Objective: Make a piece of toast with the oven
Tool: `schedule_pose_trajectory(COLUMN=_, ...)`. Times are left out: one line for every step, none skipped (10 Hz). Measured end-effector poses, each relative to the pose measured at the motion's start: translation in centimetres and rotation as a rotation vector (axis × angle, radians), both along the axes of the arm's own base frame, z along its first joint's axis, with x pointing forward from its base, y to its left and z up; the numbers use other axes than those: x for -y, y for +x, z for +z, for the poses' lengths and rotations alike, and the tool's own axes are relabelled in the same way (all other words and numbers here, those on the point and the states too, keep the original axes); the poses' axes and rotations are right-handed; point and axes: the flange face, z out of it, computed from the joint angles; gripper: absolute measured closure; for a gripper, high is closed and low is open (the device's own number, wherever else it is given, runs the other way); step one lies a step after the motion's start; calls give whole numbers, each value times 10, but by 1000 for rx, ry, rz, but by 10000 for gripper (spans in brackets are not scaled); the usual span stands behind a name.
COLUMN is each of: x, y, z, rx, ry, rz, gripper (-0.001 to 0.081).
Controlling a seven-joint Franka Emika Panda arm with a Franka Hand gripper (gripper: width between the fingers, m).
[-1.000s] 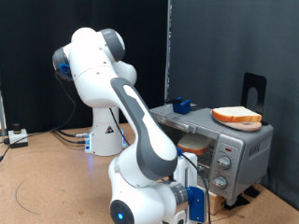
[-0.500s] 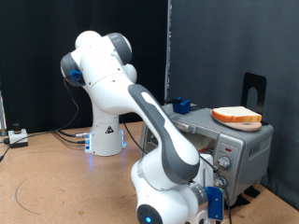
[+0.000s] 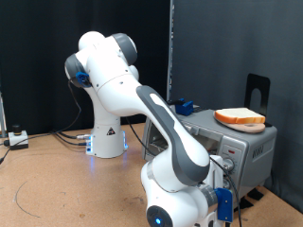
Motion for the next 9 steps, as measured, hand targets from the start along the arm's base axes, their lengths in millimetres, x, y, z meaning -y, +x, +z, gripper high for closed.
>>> schedule_pose_trajectory(x=-1, y=-1, z=-1, rx=-5, ry=0, rz=1, gripper=240)
schedule_pose_trajectory(x=-1, y=-2, z=-1, rx=-8, ry=1, rz=2, gripper=240)
schedule_pose_trajectory(x=2, y=-1, z=-1, rx=-10, ry=1, rz=-3, gripper=442)
schedule_pose_trajectory(x=3, y=-2, z=-3, rx=-17, ry=-2, rz=-5, gripper=577)
schedule_pose_trajectory(x=4, y=-2, z=-2, rx=-36, ry=-3, rz=-9, gripper=577)
schedule_pose_trajectory(x=4, y=-2, z=-2, rx=-44, ry=-5, rz=-11, gripper=711)
schedule_pose_trajectory(x=4, y=-2, z=-2, rx=-46, ry=-6, rz=-12, gripper=711)
schedule_pose_trajectory(x=4, y=-2, z=-2, rx=-46, ry=-6, rz=-12, gripper=711)
schedule_pose_trajectory(x=5, y=-2, z=-1, rx=-11, ry=4, rz=-10, gripper=711)
